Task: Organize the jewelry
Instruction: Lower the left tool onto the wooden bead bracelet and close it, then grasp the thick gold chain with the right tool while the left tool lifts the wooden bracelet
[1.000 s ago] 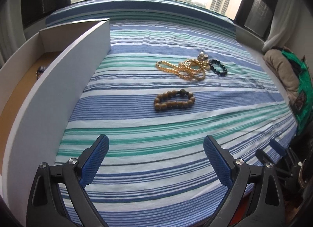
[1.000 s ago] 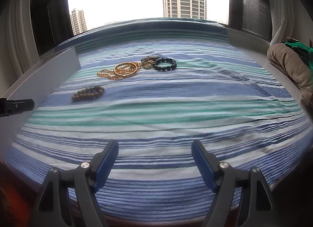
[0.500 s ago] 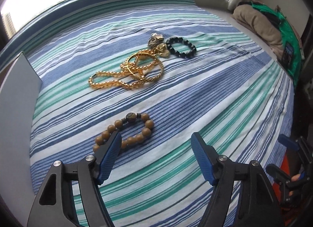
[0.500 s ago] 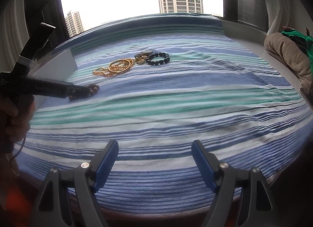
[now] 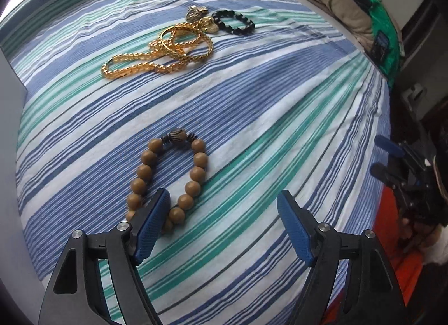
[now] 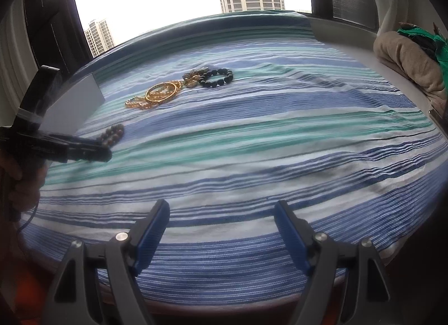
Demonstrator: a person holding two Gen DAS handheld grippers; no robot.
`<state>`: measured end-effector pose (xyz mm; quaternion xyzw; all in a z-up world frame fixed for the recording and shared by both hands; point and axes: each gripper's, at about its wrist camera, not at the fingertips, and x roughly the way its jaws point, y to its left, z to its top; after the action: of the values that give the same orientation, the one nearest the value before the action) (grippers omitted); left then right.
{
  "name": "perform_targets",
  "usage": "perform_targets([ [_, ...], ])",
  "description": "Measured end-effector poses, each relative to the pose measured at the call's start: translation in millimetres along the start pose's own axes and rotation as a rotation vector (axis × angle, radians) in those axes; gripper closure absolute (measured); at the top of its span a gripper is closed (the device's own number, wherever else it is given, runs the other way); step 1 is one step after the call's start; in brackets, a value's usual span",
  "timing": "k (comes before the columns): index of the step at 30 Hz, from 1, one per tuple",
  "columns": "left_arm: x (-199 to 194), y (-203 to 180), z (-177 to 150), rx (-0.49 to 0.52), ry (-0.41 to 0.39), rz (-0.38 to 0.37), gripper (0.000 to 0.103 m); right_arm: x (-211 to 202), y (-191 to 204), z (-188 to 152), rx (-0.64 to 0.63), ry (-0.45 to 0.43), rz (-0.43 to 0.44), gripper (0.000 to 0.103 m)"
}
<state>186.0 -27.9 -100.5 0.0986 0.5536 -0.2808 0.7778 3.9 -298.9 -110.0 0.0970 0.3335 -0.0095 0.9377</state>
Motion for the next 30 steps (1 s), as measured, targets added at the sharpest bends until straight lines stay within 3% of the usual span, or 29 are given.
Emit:
perform_targets([
  [2, -8.7, 6.7, -2.5, -0.043, -0.012, 0.049, 0.023, -0.6, 1.0, 0.1, -0.002, -0.004, -0.001, 0.025],
  [5, -12.4, 12.8, 4.4, -0.149, -0.028, 0.038, 0.024, 1.0, 2.9, 0.1, -0.002, -0.003, 0.002, 0.025],
  [7, -7.1, 6.0, 12.9, -0.166, -0.038, 0.071, 0.029, 2.1, 5.9, -0.5, -0.004, 0.002, 0.006, 0.025],
  [9, 3.2, -3.1, 22.0, -0.169, -0.034, 0.108, 0.046, 1.0, 9.0, -0.4, -0.013, 0.002, 0.007, 0.025],
  [10, 9.6, -7.6, 26.7, -0.177, -0.028, 0.131, 0.048, -0.8, 10.3, -0.6, -0.019, -0.002, 0.007, 0.025],
  [14, 24.4, -17.9, 40.5, -0.228, -0.069, 0.279, 0.047, -6.5, 11.1, -0.8, -0.025, -0.017, -0.003, 0.024],
  [16, 24.2, -17.2, 39.6, -0.253, -0.102, 0.293, 0.05, -8.8, 8.7, -1.4, -0.019, -0.019, -0.006, 0.024],
  [18, 19.2, -13.4, 34.8, -0.26, -0.131, 0.306, 0.093, -9.8, 6.2, -1.4, -0.013, -0.021, -0.011, 0.024],
  [22, 6.4, 10.4, 17.4, -0.352, -0.159, 0.144, 0.094, -10.2, 2.4, -1.6, -0.004, -0.02, -0.017, 0.025],
  [27, -31.0, 40.1, -24.9, -0.547, -0.324, -0.16, 0.094, -9.8, 5.1, 11.2, -0.015, -0.02, 0.026, 0.025],
  [30, -49.7, 57.2, -49.6, -0.662, -0.403, -0.289, 0.094, -5.7, 7.5, 40.7, -0.021, -0.012, 0.119, 0.025],
])
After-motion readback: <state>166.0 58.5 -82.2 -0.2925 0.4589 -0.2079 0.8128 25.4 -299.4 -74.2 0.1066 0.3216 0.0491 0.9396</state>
